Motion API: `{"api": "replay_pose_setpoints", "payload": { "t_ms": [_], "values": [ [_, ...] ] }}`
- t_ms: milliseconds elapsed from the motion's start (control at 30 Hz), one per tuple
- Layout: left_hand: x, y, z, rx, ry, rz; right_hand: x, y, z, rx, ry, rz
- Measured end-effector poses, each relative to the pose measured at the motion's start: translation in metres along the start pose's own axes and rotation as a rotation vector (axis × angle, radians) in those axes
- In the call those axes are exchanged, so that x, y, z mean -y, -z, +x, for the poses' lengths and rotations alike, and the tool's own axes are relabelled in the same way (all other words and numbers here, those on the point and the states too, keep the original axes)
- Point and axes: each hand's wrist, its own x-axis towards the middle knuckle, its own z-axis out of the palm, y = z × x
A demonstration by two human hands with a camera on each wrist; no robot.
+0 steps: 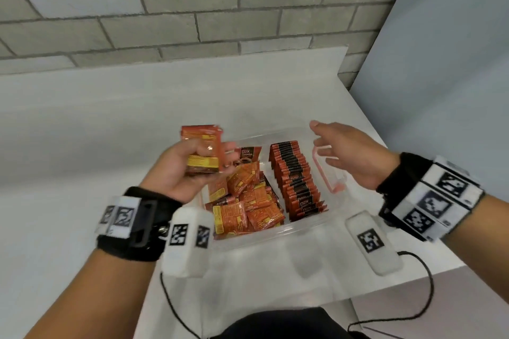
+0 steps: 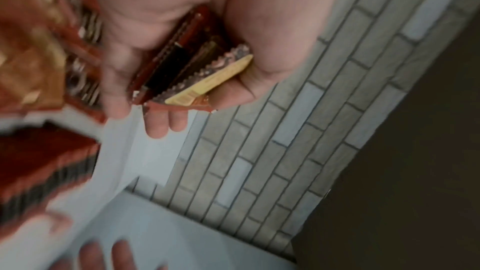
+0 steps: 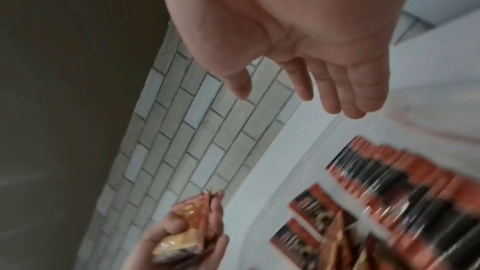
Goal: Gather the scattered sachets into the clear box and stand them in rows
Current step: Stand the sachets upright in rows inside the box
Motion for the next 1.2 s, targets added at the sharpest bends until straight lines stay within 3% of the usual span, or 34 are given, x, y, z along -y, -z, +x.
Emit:
{"api": "replay_pose_setpoints", "payload": {
  "t_ms": [133,333,633,767,1000,1200],
  "values": [
    [-0.013,0.044,-0.015,-0.16,-0.105,0.085,0.005,-0.028,-0.016,0.159,-0.034,-0.099],
    [0.002,0.079,-0.017,-0.336,-0.145,0.272,0.01,-0.094,-0.005,0.292,-0.17,-0.163],
    [0.02,0.084,-0.003,-0.248,-0.026,0.386,0.017,-0.135,0.01,0.233,-0.212,-0.291],
    [0.022,0.084,-0.001,-0.228,-0.022,0.396,0.014,-0.142,0.012,0.264,-0.223,-0.306],
    [0.024,0.086,0.001,-0.218,-0.009,0.353,0.01,-0.146,0.011,0.232,-0.372,-0.257],
    [0.024,0.087,0.001,-0.217,-0.006,0.361,0.001,-0.144,0.018,0.268,-0.373,-0.275]
  ]
}}
